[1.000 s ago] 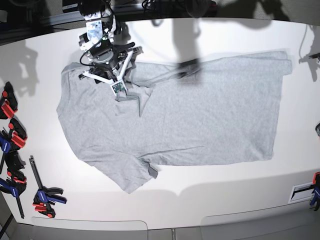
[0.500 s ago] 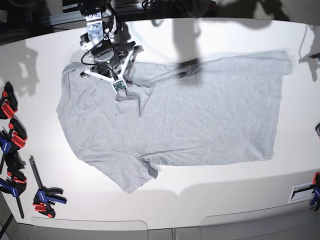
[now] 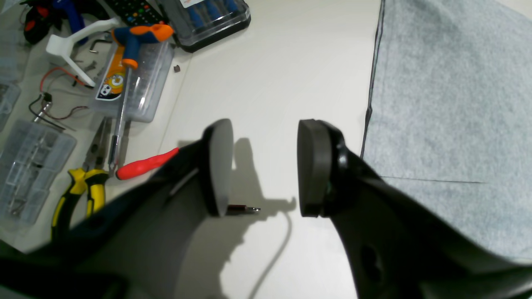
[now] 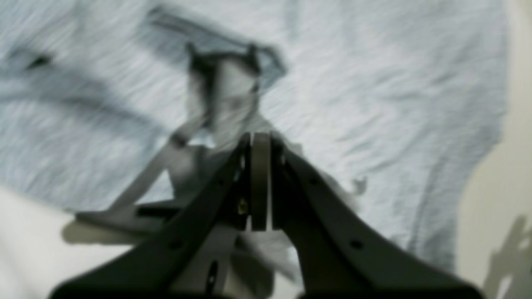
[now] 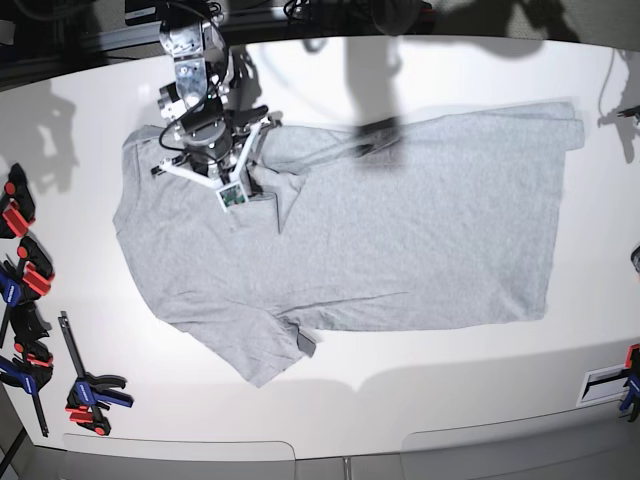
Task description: Fold the T-shirt properly
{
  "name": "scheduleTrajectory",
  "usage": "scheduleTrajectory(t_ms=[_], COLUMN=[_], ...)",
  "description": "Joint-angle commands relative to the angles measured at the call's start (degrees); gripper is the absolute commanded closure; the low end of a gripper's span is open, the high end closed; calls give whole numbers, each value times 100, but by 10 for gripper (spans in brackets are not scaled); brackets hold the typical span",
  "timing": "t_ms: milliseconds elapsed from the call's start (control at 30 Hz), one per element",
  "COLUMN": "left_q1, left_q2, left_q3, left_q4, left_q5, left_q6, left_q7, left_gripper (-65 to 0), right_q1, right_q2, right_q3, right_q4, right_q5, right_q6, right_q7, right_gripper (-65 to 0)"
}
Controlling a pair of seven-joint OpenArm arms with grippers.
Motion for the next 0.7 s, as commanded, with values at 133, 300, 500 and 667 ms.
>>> scheduleTrajectory(t_ms=[133, 300, 500, 667], left_q1=[4, 4, 2, 4], left_q2=[-140, -140, -140, -140], left_q3=[-70, -70, -70, -70], left_q4=[74, 74, 74, 74], left_q5=[-50, -52, -116, -114], left_q6=[4, 4, 4, 4], left_q7=[-125, -116, -116, -116], left_gripper=[-230, -230, -230, -230], right_q1=[109, -66, -284, -284], right_q2=[-4, 0, 0, 0], right_q3=[-2, -2, -2, -2], right_q4=[85, 83, -77, -173], right_q5=[487, 317, 280, 278], right_q6=[-55, -2, -7, -9], right_q7=[-326, -586, -205, -166], right_gripper=[-77, -326, -325, -296])
